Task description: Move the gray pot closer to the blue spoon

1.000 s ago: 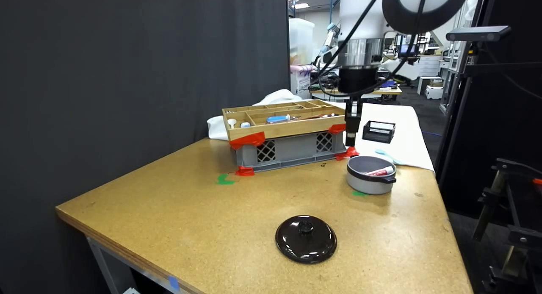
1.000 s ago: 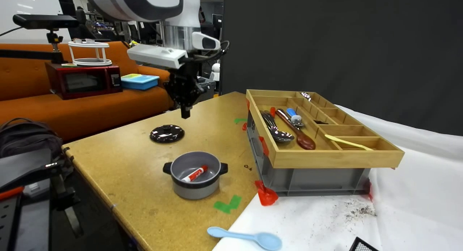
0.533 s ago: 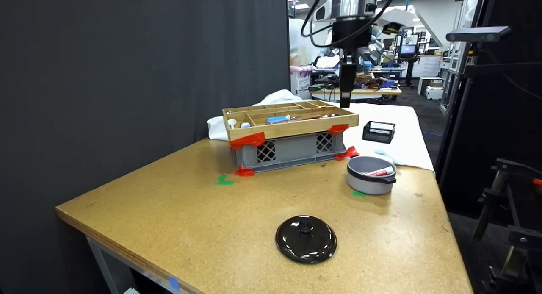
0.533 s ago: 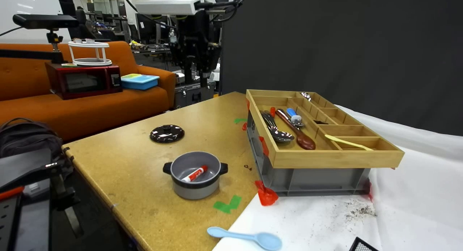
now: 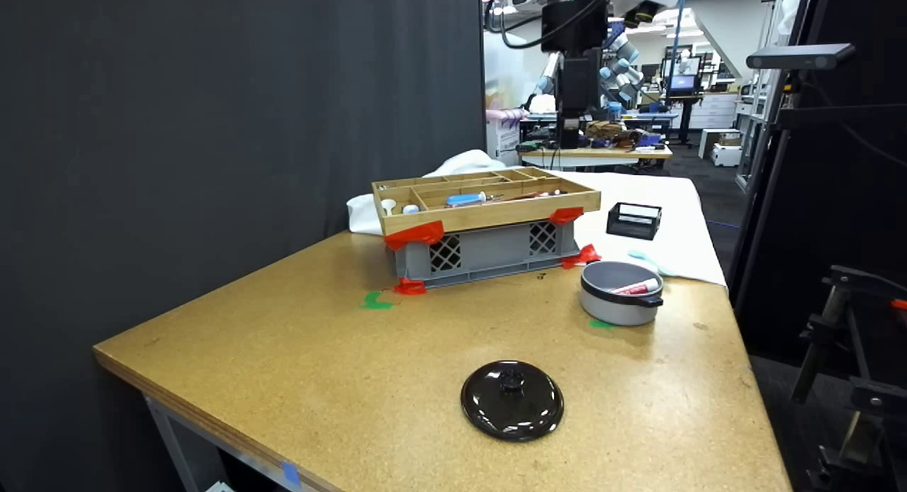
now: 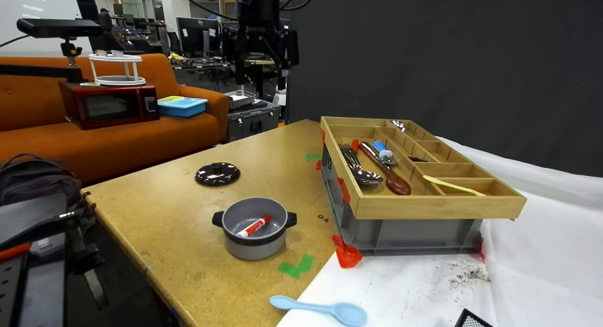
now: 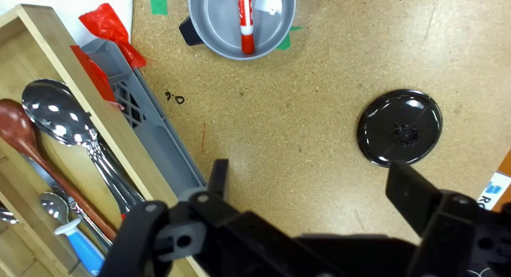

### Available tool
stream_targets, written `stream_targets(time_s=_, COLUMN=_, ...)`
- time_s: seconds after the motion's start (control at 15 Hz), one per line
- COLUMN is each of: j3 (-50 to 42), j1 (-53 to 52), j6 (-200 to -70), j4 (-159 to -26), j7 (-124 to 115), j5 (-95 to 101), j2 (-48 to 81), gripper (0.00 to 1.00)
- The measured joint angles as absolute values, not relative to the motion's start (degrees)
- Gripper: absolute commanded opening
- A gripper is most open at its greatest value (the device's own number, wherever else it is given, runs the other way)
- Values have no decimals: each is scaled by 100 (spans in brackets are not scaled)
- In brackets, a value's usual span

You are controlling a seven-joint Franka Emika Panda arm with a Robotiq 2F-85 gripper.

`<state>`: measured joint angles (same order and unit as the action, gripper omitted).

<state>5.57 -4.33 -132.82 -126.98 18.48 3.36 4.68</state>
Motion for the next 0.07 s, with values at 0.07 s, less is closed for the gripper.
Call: stream_targets(time_s=0.07, j3=559, j1=-433, j6=-13268, j4=-12664, j7=1878, j5=335, j2=471, gripper=100)
